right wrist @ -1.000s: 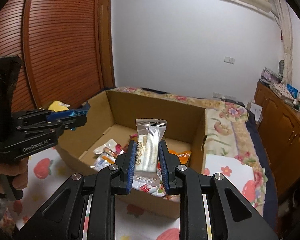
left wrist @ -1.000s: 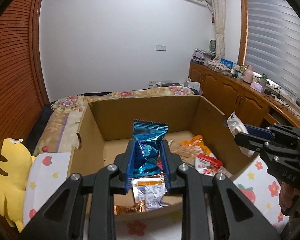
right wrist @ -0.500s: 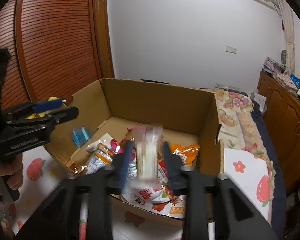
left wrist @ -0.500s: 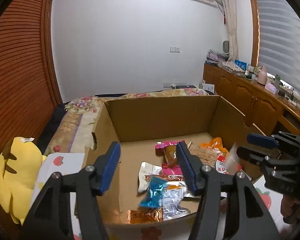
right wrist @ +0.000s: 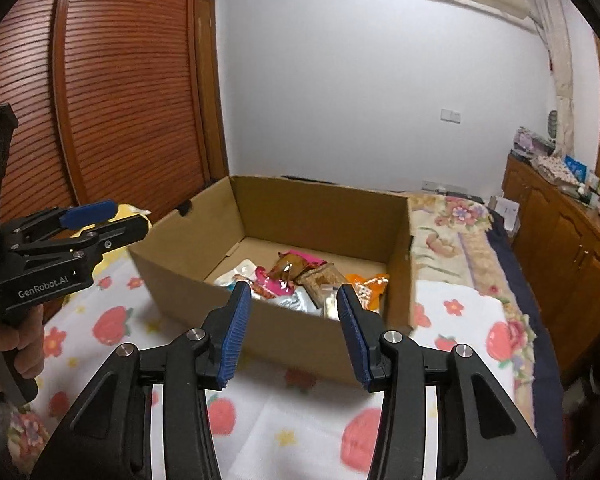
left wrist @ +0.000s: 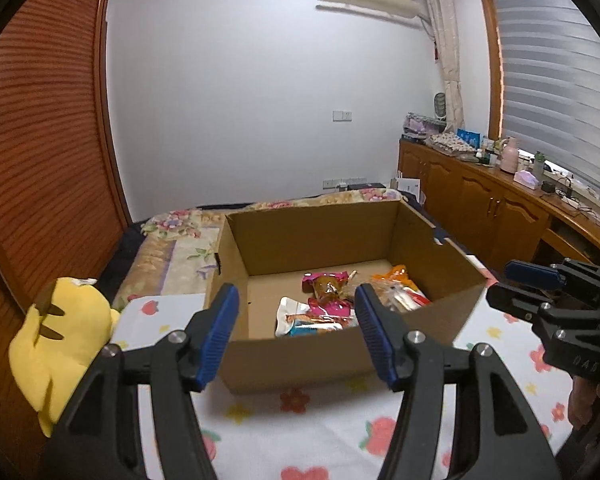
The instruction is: Organize snacks
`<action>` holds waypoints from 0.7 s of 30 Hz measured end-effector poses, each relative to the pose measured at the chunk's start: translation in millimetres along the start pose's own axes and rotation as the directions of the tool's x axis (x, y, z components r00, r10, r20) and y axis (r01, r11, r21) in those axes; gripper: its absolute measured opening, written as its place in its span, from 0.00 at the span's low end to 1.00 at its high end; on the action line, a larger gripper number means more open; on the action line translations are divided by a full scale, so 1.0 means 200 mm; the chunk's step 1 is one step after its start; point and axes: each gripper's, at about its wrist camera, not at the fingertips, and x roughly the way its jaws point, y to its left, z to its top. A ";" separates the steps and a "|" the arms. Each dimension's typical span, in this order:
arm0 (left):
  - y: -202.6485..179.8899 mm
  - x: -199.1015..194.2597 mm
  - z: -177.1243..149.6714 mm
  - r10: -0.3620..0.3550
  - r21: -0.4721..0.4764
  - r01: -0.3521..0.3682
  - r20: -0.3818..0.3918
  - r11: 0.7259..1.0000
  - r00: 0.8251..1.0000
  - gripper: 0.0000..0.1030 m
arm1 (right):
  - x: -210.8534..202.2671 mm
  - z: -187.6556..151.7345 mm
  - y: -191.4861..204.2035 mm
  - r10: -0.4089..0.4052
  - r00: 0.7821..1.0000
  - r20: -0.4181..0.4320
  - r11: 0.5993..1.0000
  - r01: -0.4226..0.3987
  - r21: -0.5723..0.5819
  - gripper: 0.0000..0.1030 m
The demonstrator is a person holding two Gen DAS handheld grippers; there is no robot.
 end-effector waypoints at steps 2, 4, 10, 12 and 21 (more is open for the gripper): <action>-0.02 -0.10 0.00 0.001 0.009 -0.001 0.012 1.000 1.000 0.59 | -0.10 -0.02 0.02 -0.014 1.000 0.015 1.000 0.014 0.002 0.44; -0.04 -0.18 0.00 -0.001 0.015 0.000 0.014 1.000 1.000 0.60 | -0.20 -0.03 0.06 -0.031 0.999 0.035 0.999 0.032 -0.014 0.44; -0.08 -0.44 0.01 0.010 0.036 -0.012 0.042 0.999 0.999 0.61 | -0.44 -0.05 0.11 -0.040 0.996 0.076 0.999 0.041 -0.009 0.44; -0.10 -0.53 0.00 0.018 0.043 -0.020 0.053 0.999 0.998 0.62 | -0.52 -0.05 0.13 -0.035 0.995 0.088 0.999 0.036 -0.008 0.46; -0.12 -0.82 -0.12 0.045 0.032 -0.048 0.063 0.998 0.997 0.68 | -0.75 -0.14 0.18 -0.060 0.992 0.107 0.998 0.059 0.007 0.59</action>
